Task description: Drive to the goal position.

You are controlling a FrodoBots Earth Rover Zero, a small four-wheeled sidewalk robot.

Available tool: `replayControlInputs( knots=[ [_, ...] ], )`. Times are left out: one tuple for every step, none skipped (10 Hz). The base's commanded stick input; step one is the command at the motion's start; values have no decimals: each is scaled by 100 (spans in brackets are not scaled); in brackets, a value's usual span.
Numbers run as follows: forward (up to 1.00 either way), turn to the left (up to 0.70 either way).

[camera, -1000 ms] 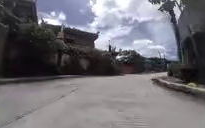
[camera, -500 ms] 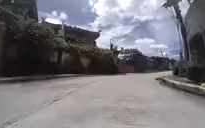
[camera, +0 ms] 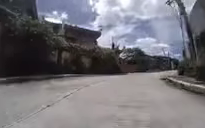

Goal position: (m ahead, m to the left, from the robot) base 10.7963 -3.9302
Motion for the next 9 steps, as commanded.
replayControlInputs(
  knots=[
    [70,0],
    [70,0],
    [70,0],
    [70,0],
    [70,0],
    [70,0],
    [70,0],
    [70,0],
    [70,0]
  ],
)
